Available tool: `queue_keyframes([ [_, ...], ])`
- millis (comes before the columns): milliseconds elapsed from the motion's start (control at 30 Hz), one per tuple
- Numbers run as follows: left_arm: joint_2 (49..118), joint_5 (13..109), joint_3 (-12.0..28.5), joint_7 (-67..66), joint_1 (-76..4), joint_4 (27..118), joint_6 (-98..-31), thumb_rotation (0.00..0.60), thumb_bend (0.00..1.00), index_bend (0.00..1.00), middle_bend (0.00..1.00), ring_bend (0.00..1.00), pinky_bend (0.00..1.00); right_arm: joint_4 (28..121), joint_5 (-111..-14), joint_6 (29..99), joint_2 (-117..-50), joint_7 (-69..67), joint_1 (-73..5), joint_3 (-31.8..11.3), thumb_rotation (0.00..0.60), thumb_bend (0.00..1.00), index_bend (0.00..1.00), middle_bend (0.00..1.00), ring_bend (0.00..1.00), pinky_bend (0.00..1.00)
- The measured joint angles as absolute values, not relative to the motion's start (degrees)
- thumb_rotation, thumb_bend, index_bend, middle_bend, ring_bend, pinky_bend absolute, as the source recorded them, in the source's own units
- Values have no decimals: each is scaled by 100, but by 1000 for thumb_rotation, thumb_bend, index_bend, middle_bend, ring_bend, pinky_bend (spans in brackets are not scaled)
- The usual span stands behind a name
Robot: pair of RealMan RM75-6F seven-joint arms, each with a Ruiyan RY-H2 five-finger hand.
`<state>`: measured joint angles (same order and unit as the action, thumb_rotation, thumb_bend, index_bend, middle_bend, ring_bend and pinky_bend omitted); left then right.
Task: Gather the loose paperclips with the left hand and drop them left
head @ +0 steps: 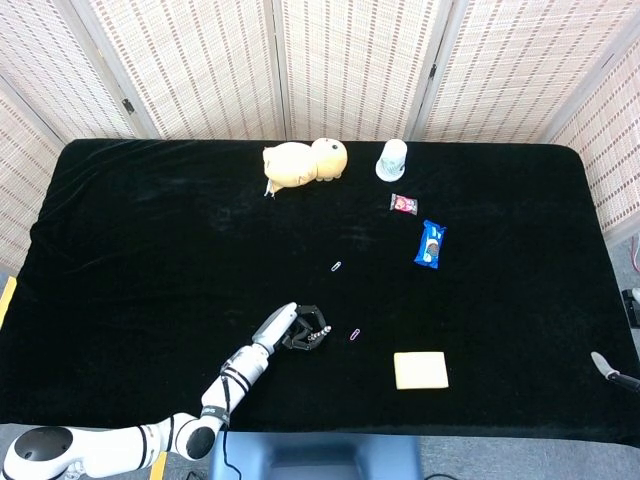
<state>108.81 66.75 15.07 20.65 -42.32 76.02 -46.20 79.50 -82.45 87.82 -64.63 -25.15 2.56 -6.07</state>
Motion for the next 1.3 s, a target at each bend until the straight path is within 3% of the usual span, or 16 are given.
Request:
queue_keyframes([
  [467,10644,6596,1842,2090,-4426,7891,-4508,600,464,784,1000,1000,1000,7891,-8095,8669,-6456,-2608,235,-669,600,236,0,0,53,8],
  [1300,11303,6524,2055,2437,-5202,6823,-3692,600,464,784,1000,1000,1000,7638,-7682,8333,-6449,-3007,290,-812,600,236,0,0,53,8],
])
